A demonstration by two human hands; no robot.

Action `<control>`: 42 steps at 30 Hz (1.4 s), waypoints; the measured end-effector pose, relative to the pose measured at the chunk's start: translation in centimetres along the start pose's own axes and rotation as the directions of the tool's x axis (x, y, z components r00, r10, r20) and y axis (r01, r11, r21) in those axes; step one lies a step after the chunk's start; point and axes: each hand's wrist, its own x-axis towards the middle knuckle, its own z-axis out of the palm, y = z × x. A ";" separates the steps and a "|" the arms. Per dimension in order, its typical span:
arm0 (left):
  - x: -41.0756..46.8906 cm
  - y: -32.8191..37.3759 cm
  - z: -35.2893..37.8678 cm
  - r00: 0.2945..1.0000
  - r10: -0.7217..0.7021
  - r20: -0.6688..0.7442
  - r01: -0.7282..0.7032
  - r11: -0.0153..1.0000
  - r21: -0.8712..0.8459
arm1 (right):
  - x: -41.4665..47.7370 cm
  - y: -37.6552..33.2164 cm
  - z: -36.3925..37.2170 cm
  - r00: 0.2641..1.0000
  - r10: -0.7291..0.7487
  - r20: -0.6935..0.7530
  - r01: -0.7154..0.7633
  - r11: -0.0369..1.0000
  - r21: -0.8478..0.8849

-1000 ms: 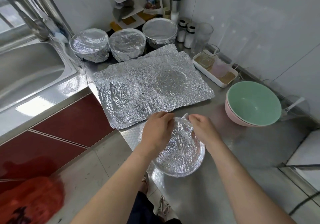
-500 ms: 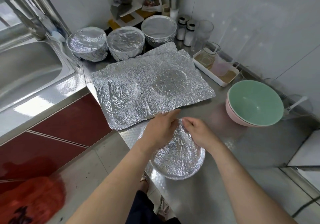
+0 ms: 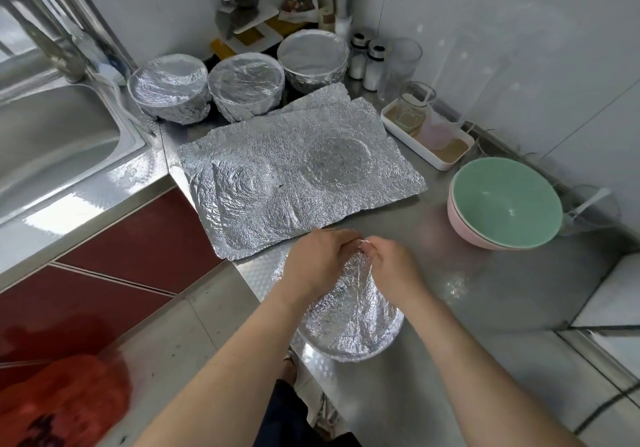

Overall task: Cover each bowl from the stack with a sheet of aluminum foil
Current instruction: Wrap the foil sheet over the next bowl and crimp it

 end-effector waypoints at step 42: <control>-5.2 0.2 0.8 0.955 -0.278 -0.098 0.268 0.958 -0.104 | -1.7 -1.0 0.4 0.945 0.328 0.018 -0.303 0.848 0.436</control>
